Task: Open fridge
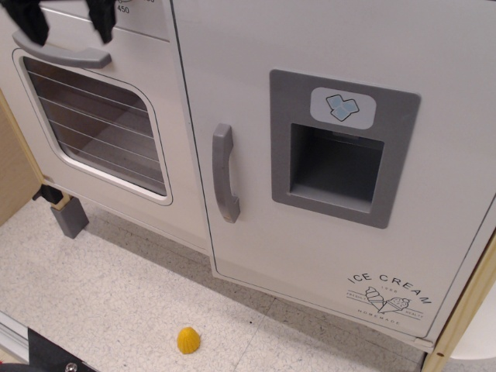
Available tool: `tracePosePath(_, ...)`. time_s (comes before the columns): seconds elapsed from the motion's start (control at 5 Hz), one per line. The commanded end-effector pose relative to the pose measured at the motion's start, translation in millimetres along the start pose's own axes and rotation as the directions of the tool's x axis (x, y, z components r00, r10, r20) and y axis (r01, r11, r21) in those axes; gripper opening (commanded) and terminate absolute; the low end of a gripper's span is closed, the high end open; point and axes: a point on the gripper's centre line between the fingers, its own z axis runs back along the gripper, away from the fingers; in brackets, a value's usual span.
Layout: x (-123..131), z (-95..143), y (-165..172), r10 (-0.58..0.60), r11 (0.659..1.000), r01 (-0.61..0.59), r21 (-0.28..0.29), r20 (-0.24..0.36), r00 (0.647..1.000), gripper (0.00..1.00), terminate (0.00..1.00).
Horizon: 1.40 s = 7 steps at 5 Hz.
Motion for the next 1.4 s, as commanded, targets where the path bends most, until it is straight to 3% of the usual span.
tracePosePath(0.0,15.7,18.3,-30.9,0.024,0.998,-0.023,-0.053,0.022,0.999,1.00,0.00)
tracePosePath(0.4,11.3,15.4,-59.0,0.016,0.997,-0.015,-0.071,0.004,1.000,1.00,0.00)
tracePosePath(0.6,-0.6,13.7,-69.1,-0.046,0.997,0.047,-0.067,0.007,0.999,1.00,0.00)
tracePosePath(0.8,-20.8,16.9,-68.6,-0.174,0.984,0.174,-0.029,0.009,0.985,1.00,0.00)
tracePosePath(1.2,-69.2,29.7,-66.0,-0.350,0.935,0.348,-0.067,-0.019,0.936,1.00,0.00)
